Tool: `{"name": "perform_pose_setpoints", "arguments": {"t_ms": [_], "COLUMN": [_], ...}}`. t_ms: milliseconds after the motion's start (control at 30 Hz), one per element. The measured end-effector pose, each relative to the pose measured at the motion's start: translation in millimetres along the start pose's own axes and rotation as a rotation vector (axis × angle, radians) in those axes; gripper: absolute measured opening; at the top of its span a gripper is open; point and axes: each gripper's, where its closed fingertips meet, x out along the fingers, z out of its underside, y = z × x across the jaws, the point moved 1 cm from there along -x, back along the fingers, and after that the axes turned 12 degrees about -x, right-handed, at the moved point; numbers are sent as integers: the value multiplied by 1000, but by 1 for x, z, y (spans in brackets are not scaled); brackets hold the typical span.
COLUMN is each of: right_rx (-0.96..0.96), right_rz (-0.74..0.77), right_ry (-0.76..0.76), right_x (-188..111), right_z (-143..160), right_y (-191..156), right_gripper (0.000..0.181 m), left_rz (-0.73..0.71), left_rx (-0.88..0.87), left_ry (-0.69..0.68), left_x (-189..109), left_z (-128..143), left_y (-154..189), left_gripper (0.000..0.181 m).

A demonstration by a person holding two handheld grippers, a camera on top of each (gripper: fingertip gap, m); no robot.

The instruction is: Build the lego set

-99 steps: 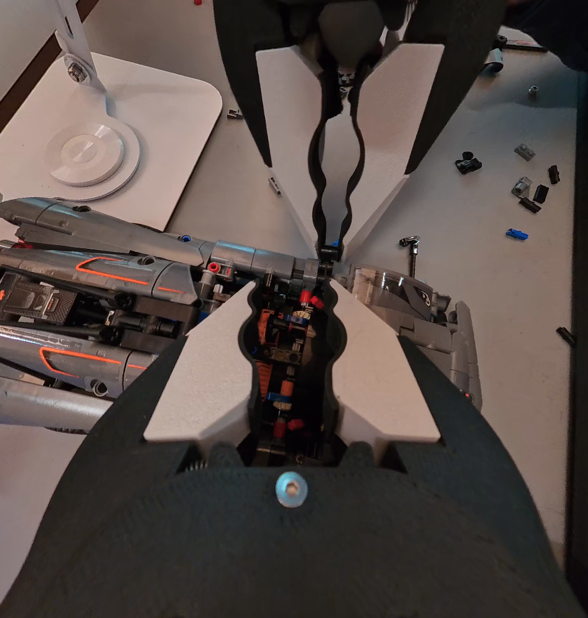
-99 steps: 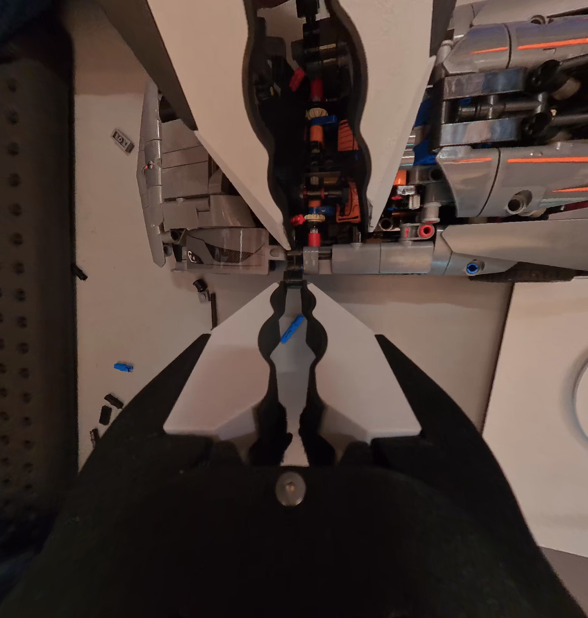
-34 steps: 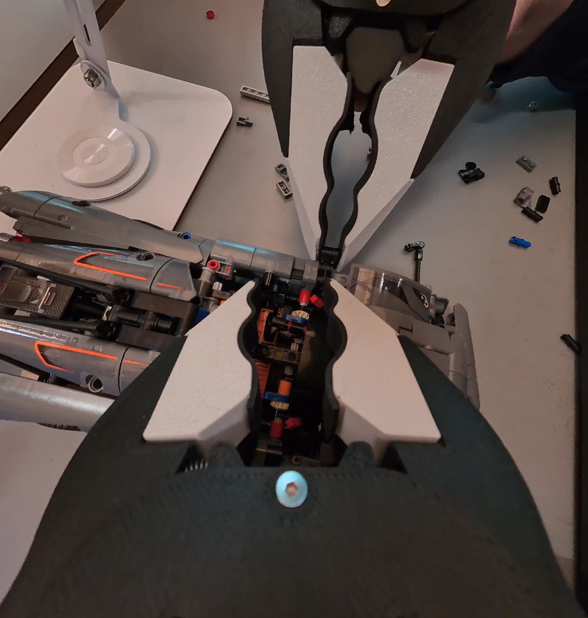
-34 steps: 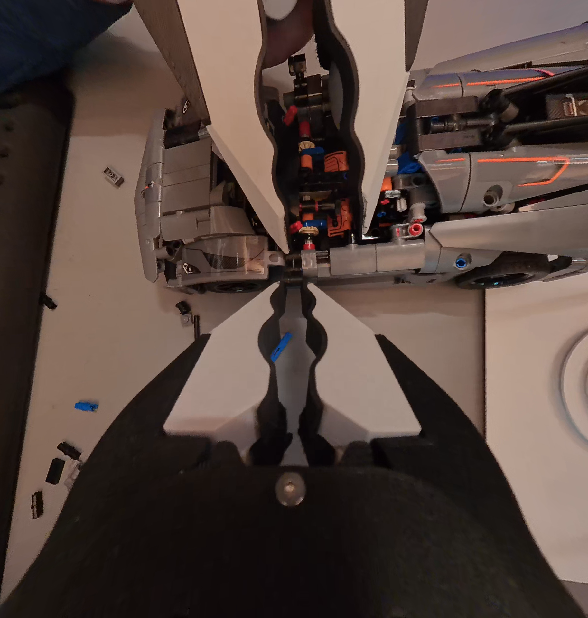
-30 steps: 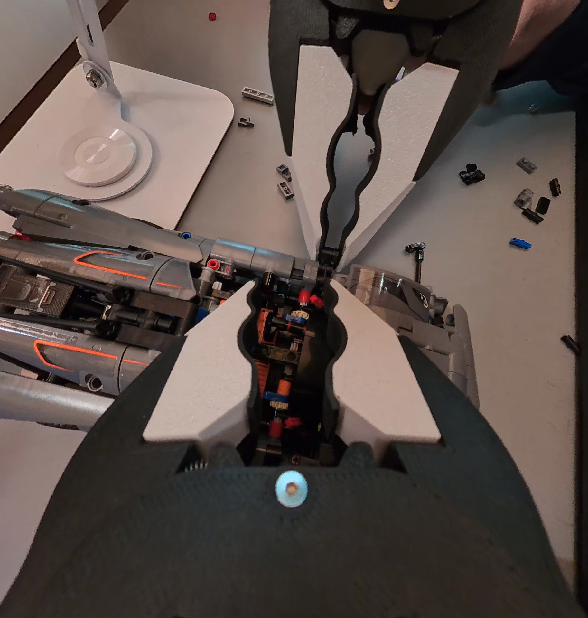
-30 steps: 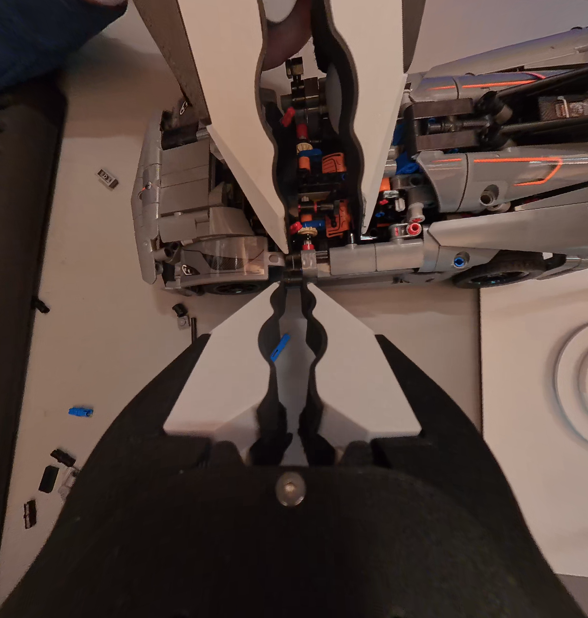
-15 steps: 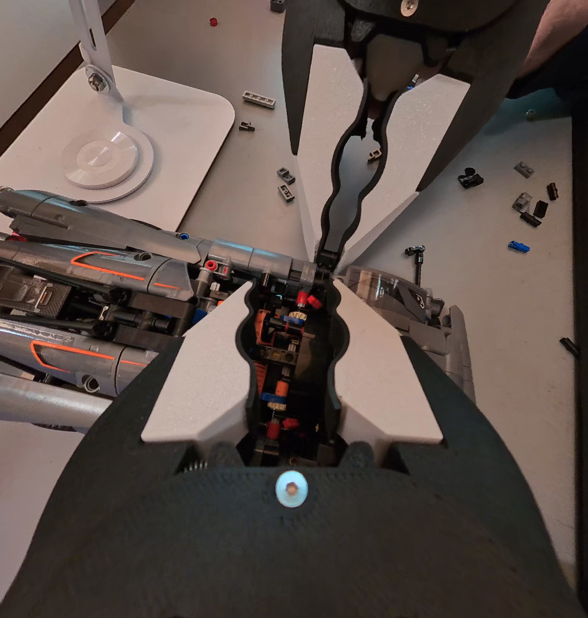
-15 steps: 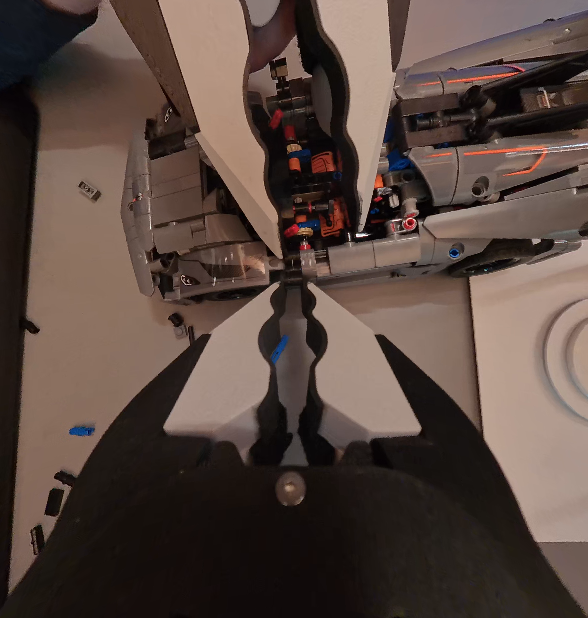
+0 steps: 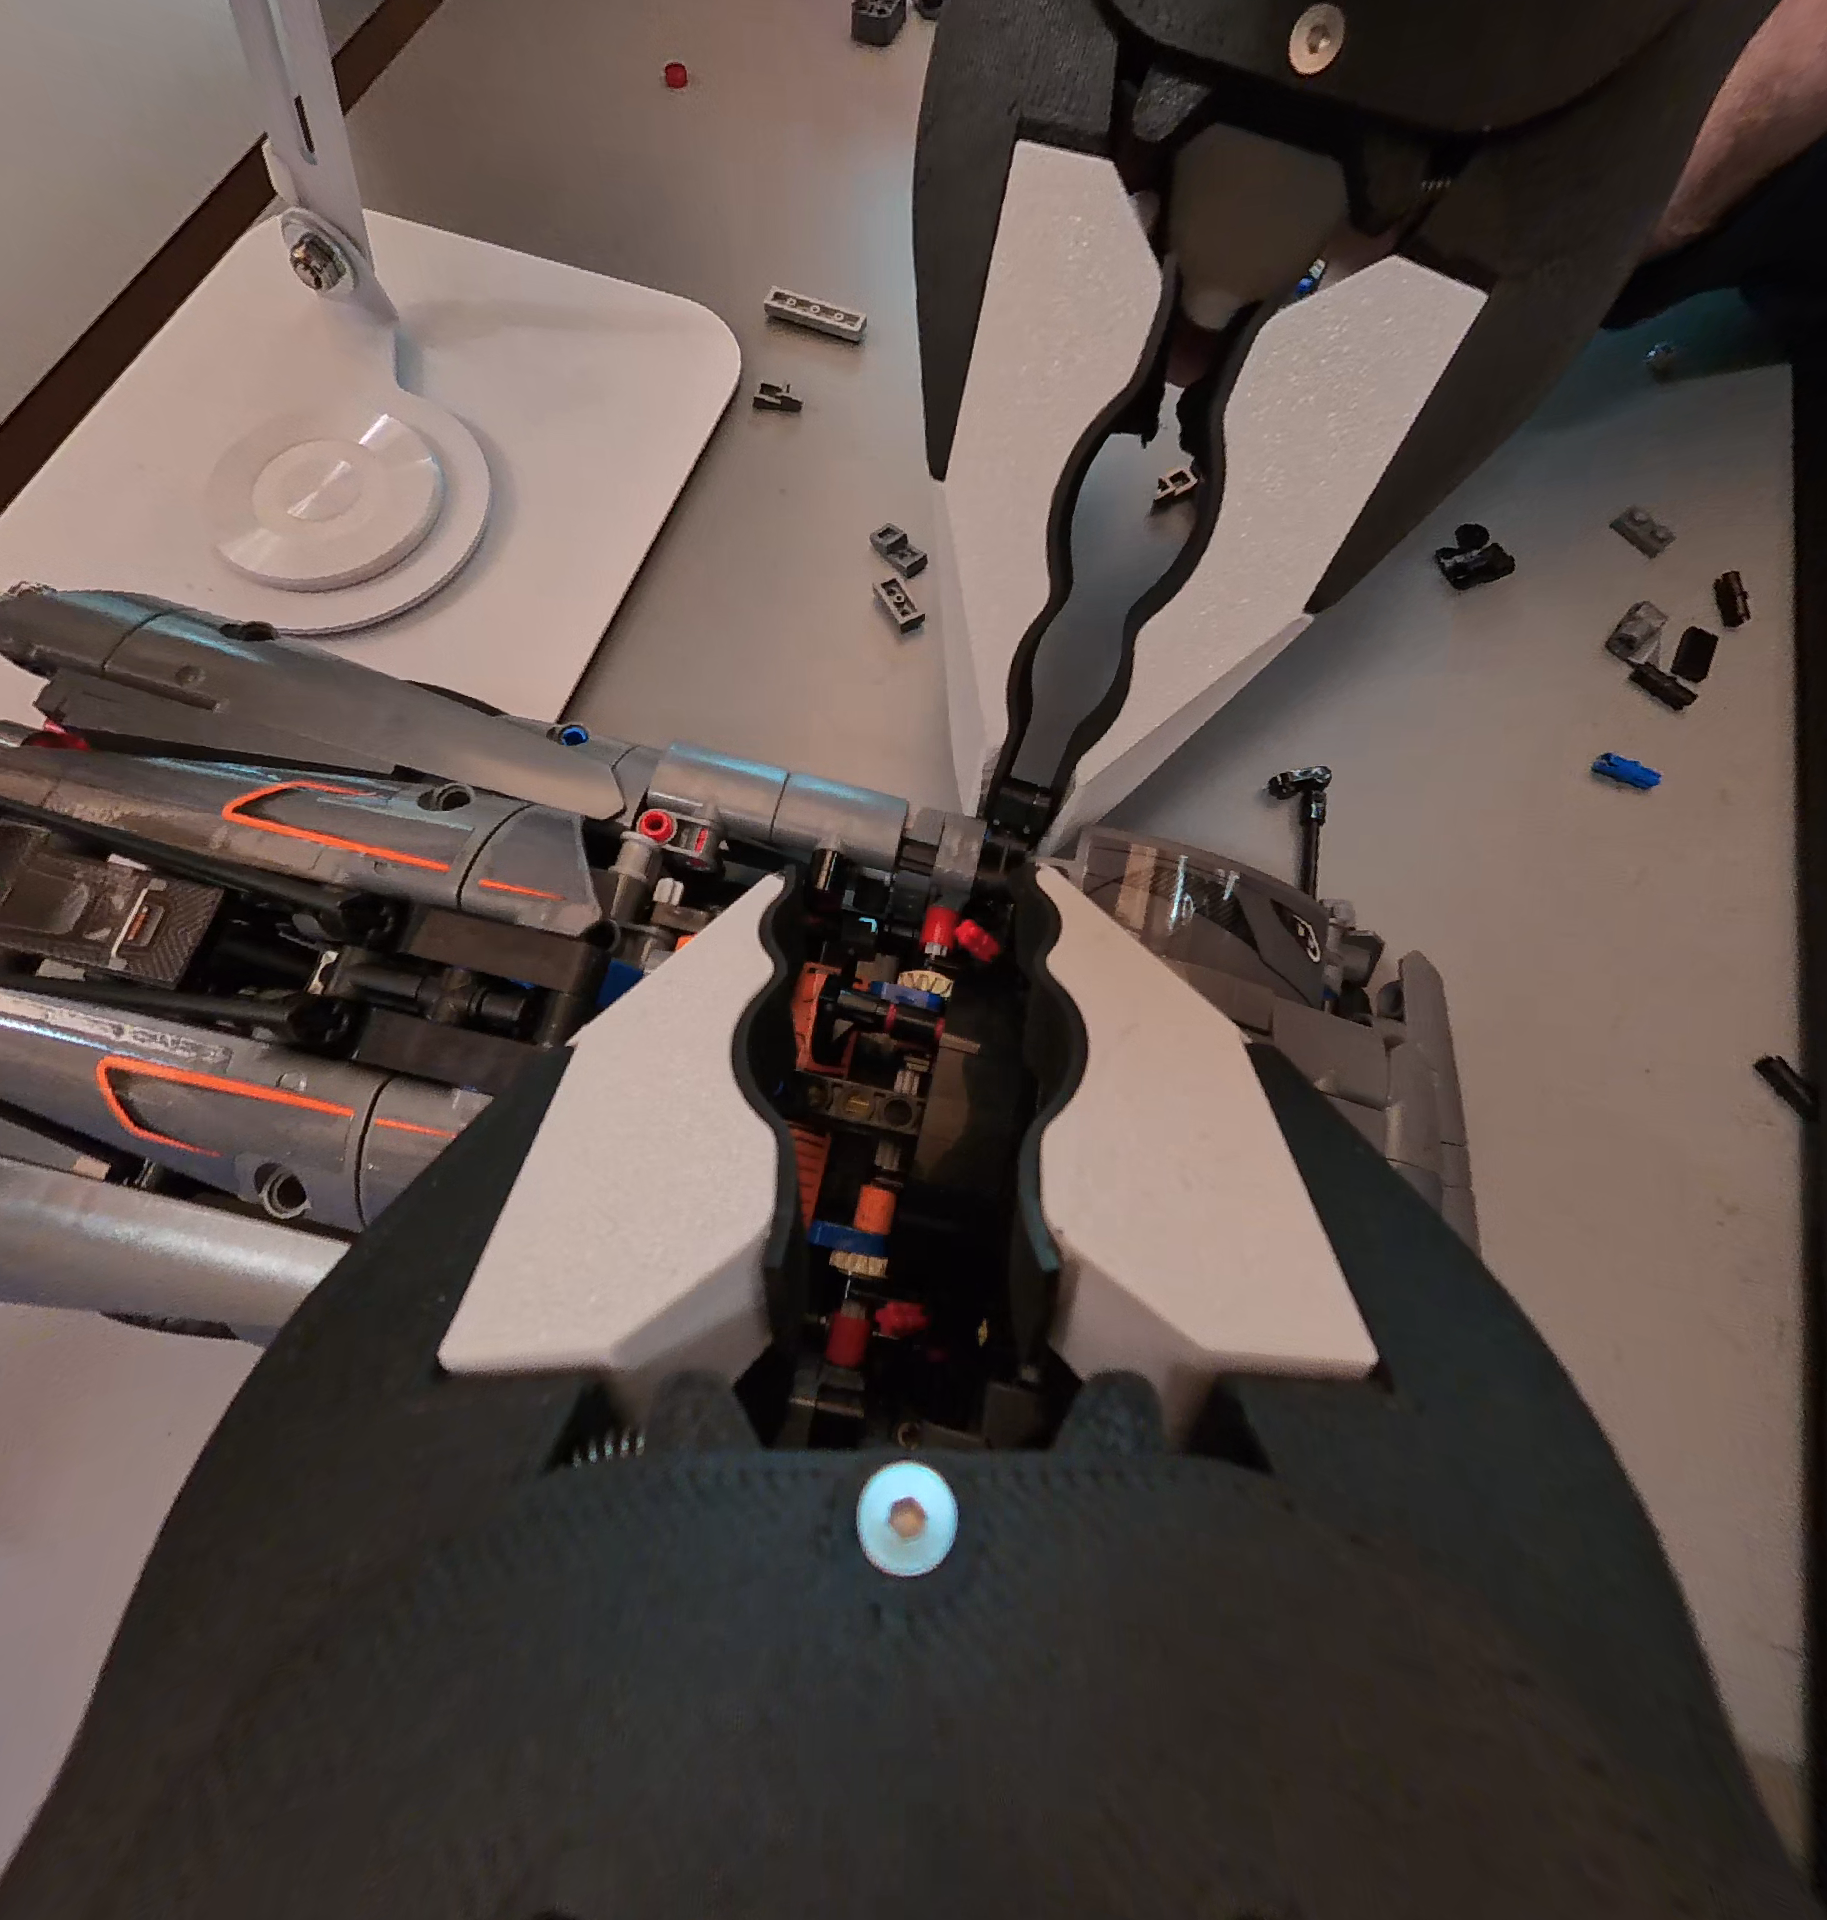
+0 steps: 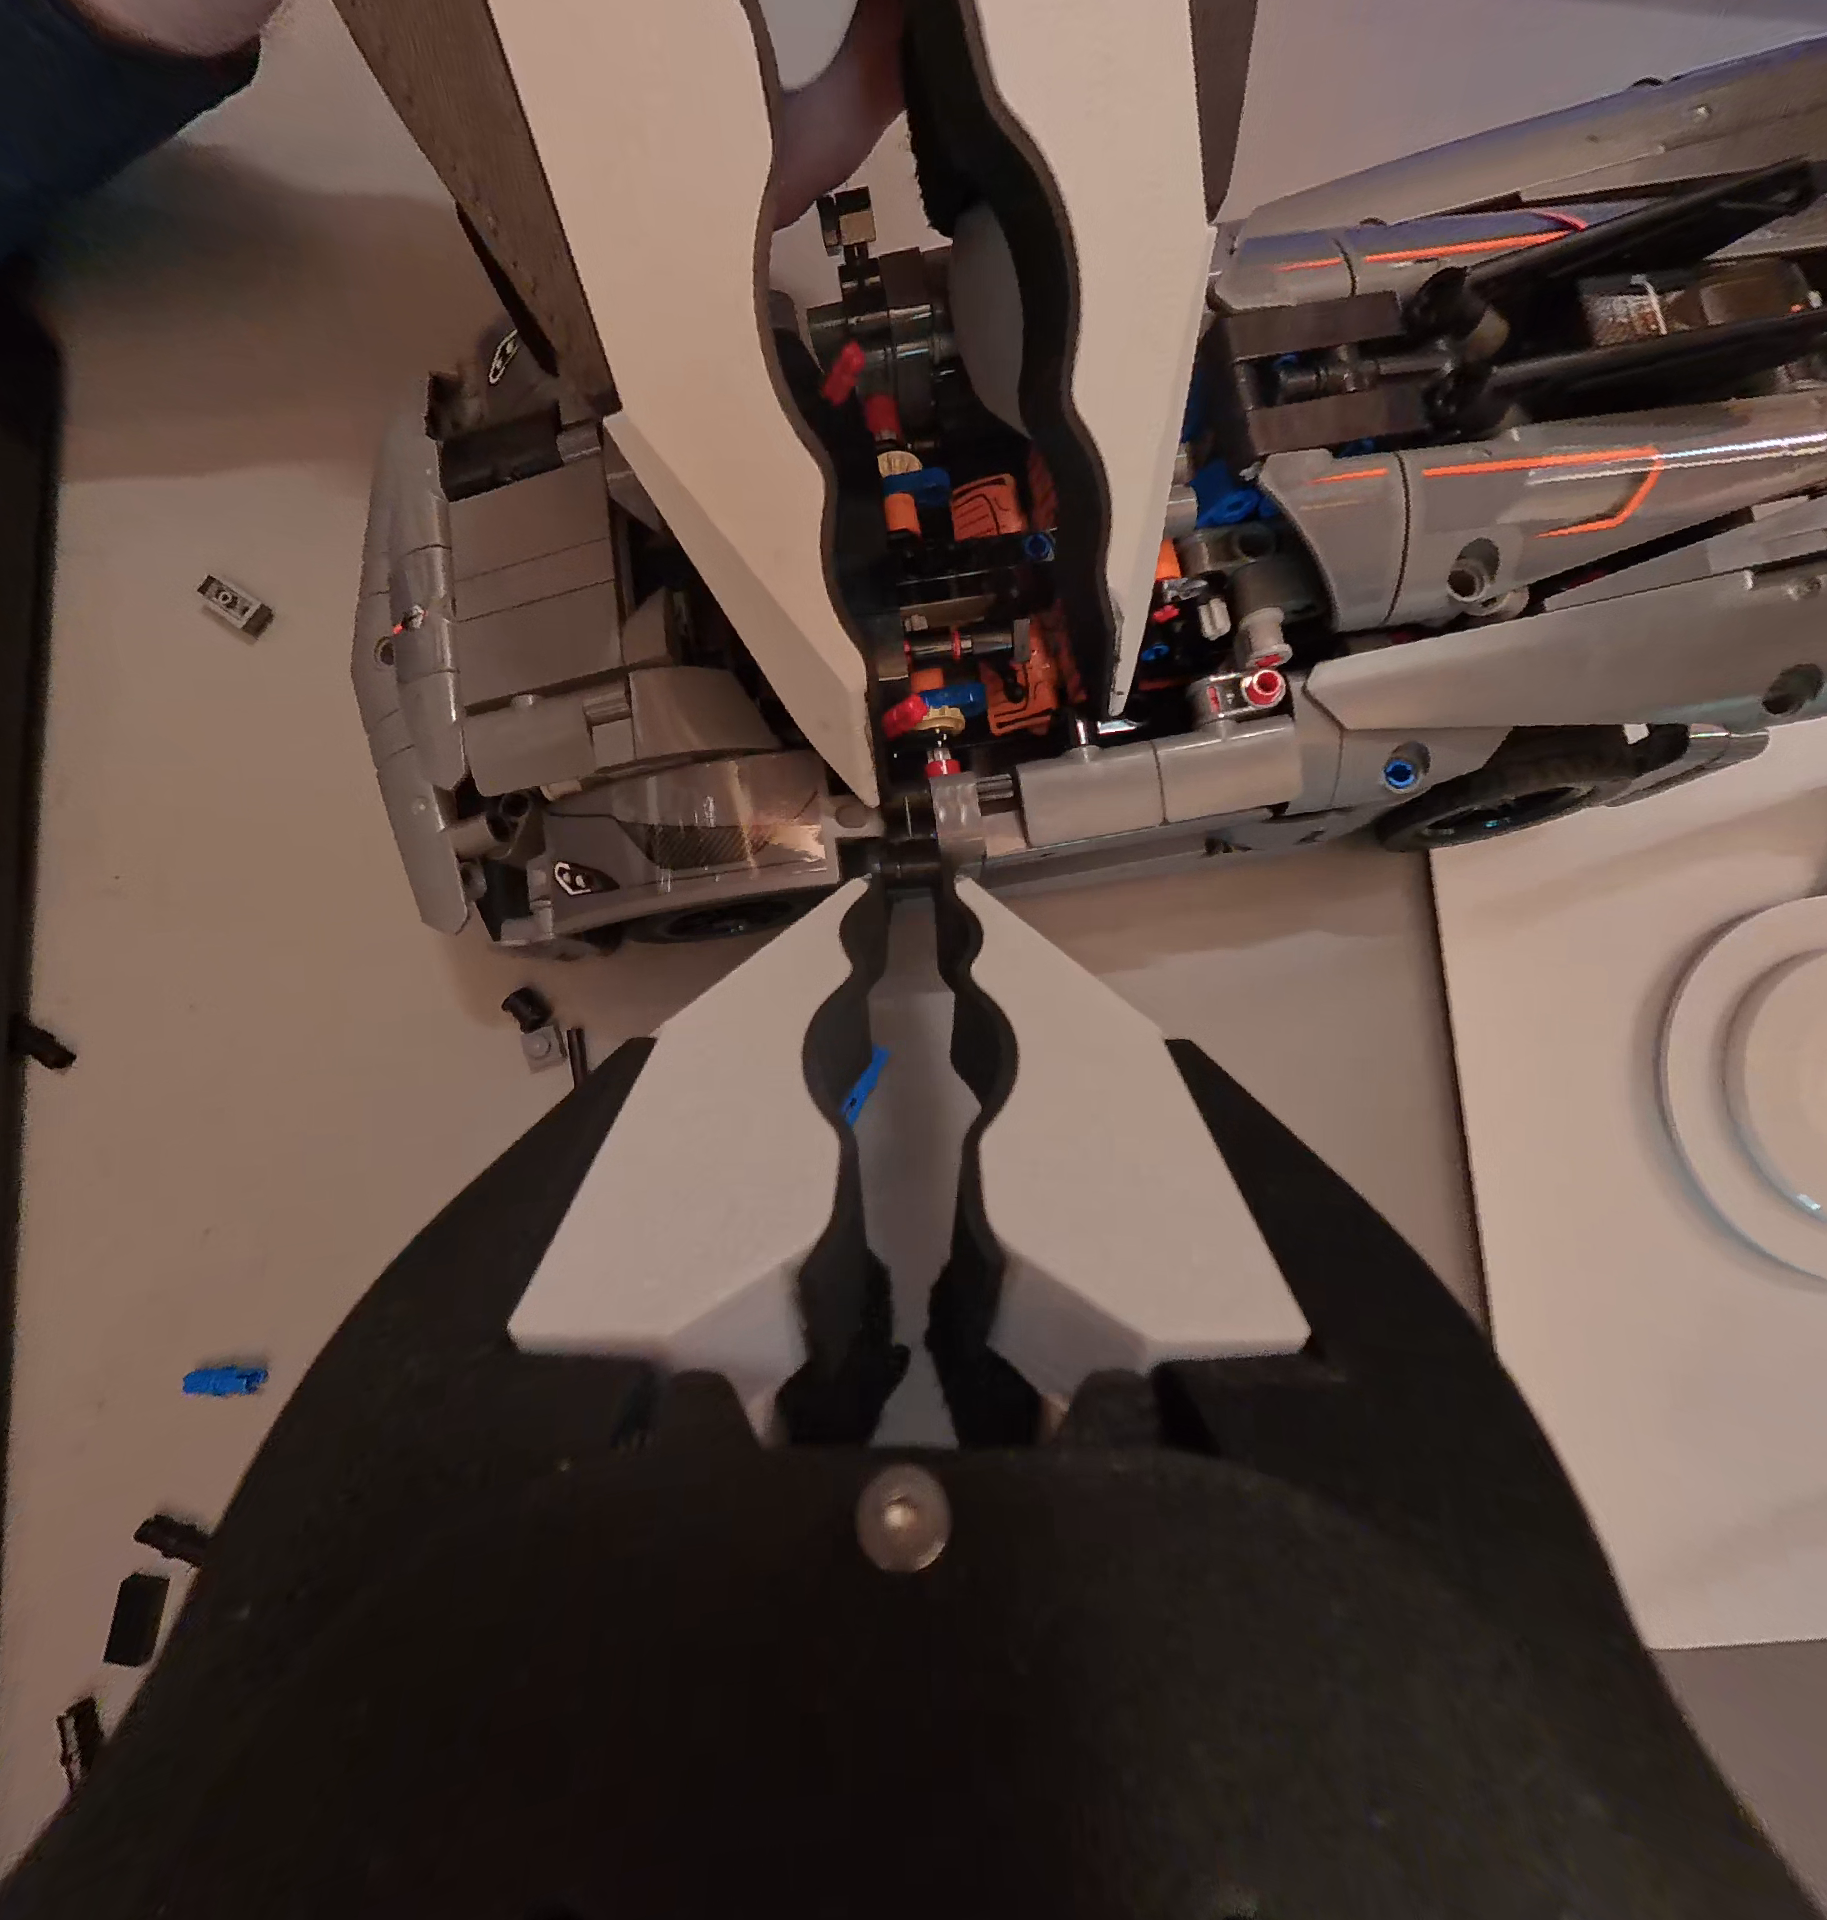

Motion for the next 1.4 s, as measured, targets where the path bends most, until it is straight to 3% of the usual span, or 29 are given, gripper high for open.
{"name": "perform_pose_setpoints", "arguments": {"t_ms": [967, 1400], "right_rx": [-18, 65], "right_rz": [105, 39], "right_ry": [-20, 42], "right_x": [4, 4], "right_z": [-4, -4], "right_y": [11, 12], "right_gripper": [6, 6], "left_rz": [-20, -23], "left_rx": [2, 2], "left_ry": [9, 10], "left_x": [1, 1], "left_z": [-2, -2], "left_y": [-3, -3], "left_gripper": [39, 39]}}
